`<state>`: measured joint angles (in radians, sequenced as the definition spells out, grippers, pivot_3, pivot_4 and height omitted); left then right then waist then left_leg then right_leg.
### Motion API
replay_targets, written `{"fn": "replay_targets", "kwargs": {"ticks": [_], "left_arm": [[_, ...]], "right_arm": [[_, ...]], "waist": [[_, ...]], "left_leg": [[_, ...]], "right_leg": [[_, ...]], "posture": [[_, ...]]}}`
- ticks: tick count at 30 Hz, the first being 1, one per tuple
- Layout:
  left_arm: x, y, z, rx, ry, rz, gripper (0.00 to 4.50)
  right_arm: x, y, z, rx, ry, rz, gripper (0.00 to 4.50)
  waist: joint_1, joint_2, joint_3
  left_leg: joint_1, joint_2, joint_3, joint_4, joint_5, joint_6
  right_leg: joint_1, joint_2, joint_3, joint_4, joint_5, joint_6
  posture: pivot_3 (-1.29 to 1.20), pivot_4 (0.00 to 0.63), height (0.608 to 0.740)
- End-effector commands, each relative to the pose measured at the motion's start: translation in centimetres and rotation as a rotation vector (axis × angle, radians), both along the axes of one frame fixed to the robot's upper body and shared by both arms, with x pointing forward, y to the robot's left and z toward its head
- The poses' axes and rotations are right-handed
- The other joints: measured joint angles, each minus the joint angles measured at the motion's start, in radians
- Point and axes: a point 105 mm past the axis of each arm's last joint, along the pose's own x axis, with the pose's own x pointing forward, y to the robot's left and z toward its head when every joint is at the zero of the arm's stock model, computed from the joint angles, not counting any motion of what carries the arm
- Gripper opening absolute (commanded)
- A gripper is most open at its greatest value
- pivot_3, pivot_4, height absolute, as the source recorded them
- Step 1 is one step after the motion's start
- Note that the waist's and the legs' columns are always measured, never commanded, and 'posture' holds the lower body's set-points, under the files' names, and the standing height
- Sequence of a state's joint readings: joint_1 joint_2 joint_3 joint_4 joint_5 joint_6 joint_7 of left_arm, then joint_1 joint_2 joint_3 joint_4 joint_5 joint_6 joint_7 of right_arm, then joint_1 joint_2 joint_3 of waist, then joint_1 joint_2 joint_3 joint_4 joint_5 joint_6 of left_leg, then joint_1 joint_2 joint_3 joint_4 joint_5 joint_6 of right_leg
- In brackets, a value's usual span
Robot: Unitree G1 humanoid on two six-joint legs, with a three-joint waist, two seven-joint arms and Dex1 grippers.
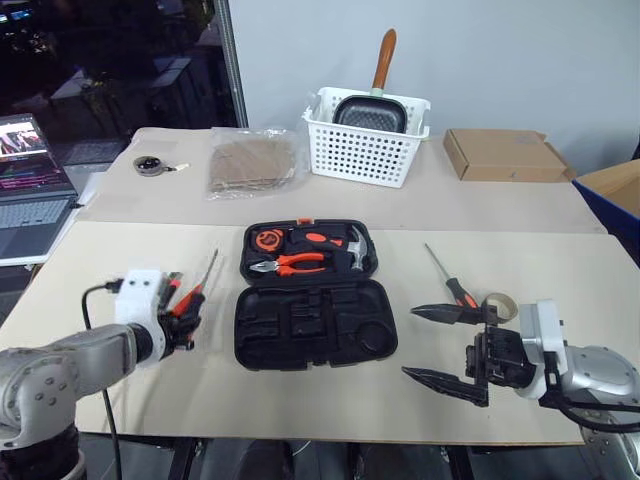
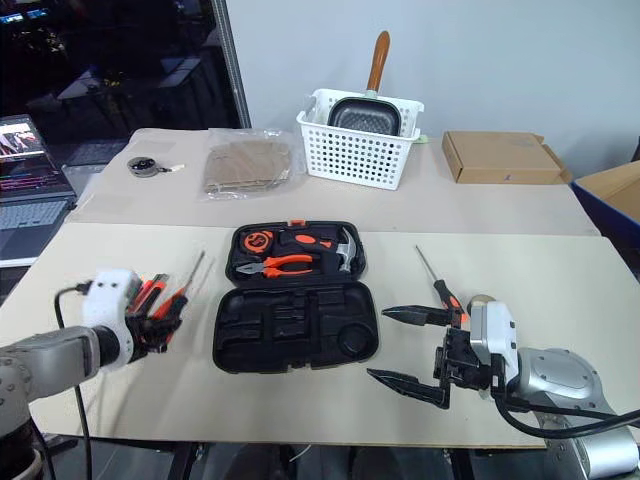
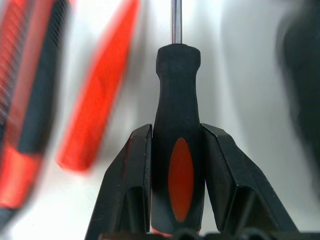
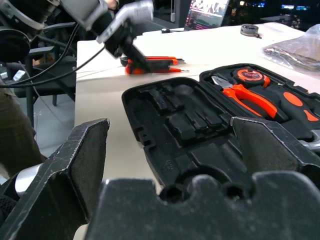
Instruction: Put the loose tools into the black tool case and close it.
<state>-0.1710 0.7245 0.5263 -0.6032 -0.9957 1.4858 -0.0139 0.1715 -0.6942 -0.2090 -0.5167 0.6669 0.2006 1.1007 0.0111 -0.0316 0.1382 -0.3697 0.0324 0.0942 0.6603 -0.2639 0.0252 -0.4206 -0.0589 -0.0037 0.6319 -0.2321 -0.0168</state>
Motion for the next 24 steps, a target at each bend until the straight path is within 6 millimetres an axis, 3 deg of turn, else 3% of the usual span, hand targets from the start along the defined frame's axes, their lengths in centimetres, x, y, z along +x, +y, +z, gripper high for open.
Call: {"fn": "replay_targets", "kwargs": {"ticks": [1,3,5,12,19,24], "left_arm": [[-0.1,-3.2,5.2,0.037,-0.205,-0.305,1.39],[-0.4,-5.2,5.5,0.044,-0.175,-0.504,1.39],[-0.6,-6.0,5.4,0.076,-0.142,-0.620,1.39],[3.3,-7.0,1.8,0.473,-0.026,-1.020,1.39],[5.1,-9.3,-0.4,0.515,0.009,-1.176,1.39],[5.6,-10.3,-1.4,0.523,0.040,-1.167,1.39]], "right_arm": [[0.3,-0.7,0.2,-0.003,-0.029,-0.048,4.50],[0.4,-1.2,-0.2,-0.019,-0.025,-0.071,4.50],[0.6,-1.4,-0.3,-0.025,-0.026,-0.086,4.50],[0.5,-2.3,0.3,-0.036,-0.041,-0.151,4.50],[-0.3,-2.0,0.7,-0.042,-0.043,-0.183,4.50],[-0.5,-2.1,0.5,-0.043,-0.037,-0.200,4.50]], "waist": [[0.000,0.001,0.000],[0.001,0.001,-0.001],[0.003,0.002,-0.001],[0.000,0.005,-0.001],[0.001,0.004,-0.001],[0.001,0.004,-0.001]], "left_leg": [[0.000,0.000,0.000,0.000,0.000,0.000],[0.000,-0.001,0.001,0.000,0.000,0.000],[0.000,-0.002,0.002,0.000,0.000,0.000],[0.000,-0.003,0.003,0.000,0.000,0.000],[-0.004,-0.002,0.003,0.001,-0.002,0.004],[-0.008,-0.003,0.002,0.005,-0.004,0.007]], "right_leg": [[0.000,0.000,-0.001,0.001,0.000,0.000],[0.000,0.000,-0.001,0.000,0.000,0.000],[0.000,0.000,-0.005,0.000,0.000,0.000],[0.000,0.004,-0.004,-0.001,0.000,0.001],[-0.002,0.006,-0.003,-0.002,-0.001,0.002],[-0.002,0.005,-0.003,-0.002,-0.003,0.005]], "posture": [[0.00,0.150,0.740],[0.00,0.150,0.740],[0.00,0.150,0.740],[0.00,0.150,0.740],[0.00,0.150,0.740],[0.00,0.150,0.740]]}}
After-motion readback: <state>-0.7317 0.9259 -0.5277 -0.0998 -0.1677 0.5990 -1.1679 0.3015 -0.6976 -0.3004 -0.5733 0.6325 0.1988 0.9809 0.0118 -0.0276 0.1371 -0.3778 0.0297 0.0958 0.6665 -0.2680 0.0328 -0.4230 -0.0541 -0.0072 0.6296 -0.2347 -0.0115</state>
